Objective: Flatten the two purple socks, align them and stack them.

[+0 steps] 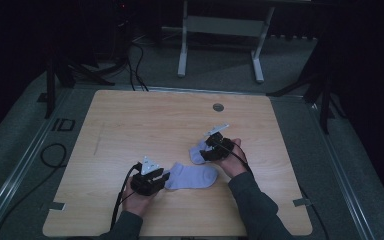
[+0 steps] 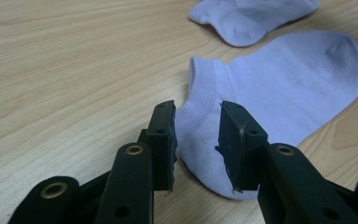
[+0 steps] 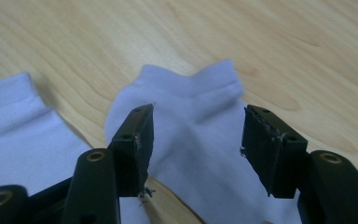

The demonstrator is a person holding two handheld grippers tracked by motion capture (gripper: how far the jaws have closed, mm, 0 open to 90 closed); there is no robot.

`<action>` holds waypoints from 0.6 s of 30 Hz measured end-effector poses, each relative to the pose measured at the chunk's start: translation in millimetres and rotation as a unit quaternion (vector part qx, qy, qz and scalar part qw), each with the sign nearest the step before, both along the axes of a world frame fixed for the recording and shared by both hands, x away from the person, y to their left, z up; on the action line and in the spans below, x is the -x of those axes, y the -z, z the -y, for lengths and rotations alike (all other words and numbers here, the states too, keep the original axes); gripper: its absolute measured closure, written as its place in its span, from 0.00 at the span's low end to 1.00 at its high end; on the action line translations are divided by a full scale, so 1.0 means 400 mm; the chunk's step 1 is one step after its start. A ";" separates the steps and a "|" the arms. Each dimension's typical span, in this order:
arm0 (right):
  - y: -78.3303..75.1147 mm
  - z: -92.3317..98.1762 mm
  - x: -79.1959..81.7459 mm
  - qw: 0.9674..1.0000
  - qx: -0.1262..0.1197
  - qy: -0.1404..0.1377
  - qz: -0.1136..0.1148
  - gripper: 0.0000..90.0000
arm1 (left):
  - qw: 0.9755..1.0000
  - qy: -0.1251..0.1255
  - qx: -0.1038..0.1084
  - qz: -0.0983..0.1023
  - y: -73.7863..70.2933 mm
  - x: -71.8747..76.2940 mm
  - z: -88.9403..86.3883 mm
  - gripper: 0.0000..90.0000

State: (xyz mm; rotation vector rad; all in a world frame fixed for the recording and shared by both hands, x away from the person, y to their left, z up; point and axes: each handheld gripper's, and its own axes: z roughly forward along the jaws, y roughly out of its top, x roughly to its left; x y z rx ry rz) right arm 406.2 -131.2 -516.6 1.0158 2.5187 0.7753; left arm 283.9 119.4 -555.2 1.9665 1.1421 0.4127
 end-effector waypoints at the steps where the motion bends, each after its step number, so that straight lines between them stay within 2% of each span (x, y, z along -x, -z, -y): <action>1: 0.005 -0.005 -0.002 1.000 0.003 -0.006 -0.001 0.49 | 1.000 0.000 0.000 0.000 0.000 0.000 0.001 0.73; 5: 0.024 -0.020 -0.004 0.999 0.014 -0.040 -0.007 0.59 | 1.000 0.005 0.002 -0.004 0.001 -0.001 0.001 0.74; 10: 0.035 -0.022 -0.005 0.998 0.021 -0.053 -0.012 0.66 | 1.000 0.010 0.001 -0.004 0.001 0.000 0.003 0.74; 13: 0.038 -0.018 -0.008 0.998 0.030 -0.057 -0.009 0.64 | 1.000 0.010 0.000 -0.003 0.001 0.000 0.003 0.74; 15: 0.043 -0.020 -0.007 0.997 0.045 -0.060 -0.003 0.60 | 1.000 0.010 0.000 -0.003 0.001 0.000 0.004 0.74; 18: 0.052 -0.031 -0.001 0.994 0.073 -0.075 0.013 0.54 | 1.000 0.010 -0.001 -0.004 0.003 0.000 0.006 0.74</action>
